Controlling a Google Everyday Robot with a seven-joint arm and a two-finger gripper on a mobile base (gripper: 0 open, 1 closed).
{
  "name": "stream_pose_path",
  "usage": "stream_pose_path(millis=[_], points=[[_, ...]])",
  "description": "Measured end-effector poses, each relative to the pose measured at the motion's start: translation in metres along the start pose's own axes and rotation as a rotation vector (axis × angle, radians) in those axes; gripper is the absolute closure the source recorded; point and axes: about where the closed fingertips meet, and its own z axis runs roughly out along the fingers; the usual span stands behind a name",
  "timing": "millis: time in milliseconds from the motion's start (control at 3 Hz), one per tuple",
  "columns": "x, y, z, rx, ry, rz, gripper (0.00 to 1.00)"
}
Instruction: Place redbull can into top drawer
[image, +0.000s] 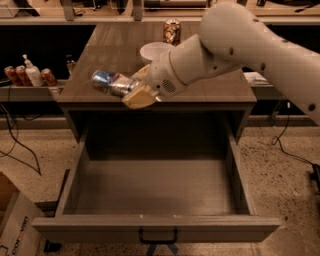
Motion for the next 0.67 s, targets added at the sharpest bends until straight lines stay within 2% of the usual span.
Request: stream_pose_path(millis=[333,667], points=[[0.052,0.03,0.01,-0.049,0.075,0.084,1.0],[0.104,0.045,0.018,-0.063,0.106,0.216,1.0]])
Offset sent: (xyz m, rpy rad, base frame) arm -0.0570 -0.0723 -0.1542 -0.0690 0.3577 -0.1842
